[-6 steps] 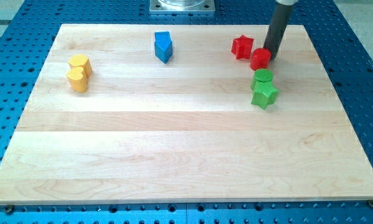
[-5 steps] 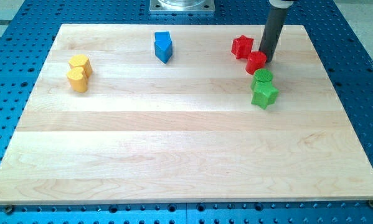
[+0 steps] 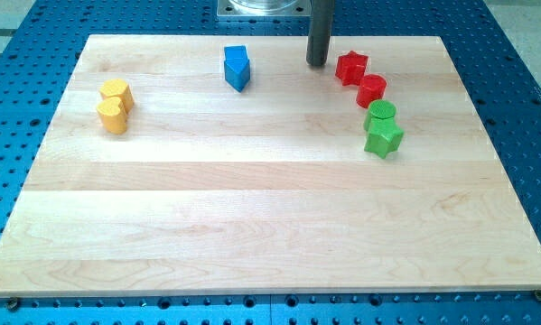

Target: Slide the red star to the top side of the red circle

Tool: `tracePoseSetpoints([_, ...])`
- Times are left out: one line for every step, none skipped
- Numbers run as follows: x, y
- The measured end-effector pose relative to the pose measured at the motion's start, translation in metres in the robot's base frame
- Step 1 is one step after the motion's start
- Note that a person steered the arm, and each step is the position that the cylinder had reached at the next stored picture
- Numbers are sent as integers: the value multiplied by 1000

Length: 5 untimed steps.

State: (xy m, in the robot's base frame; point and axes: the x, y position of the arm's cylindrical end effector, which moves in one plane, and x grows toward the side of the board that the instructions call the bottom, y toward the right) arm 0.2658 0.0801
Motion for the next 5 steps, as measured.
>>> tracePoseSetpoints([13,1])
tracePoseSetpoints([13,24])
tracePoseSetpoints([13,45])
tracePoseSetpoints([13,46])
tracePoseSetpoints([15,39])
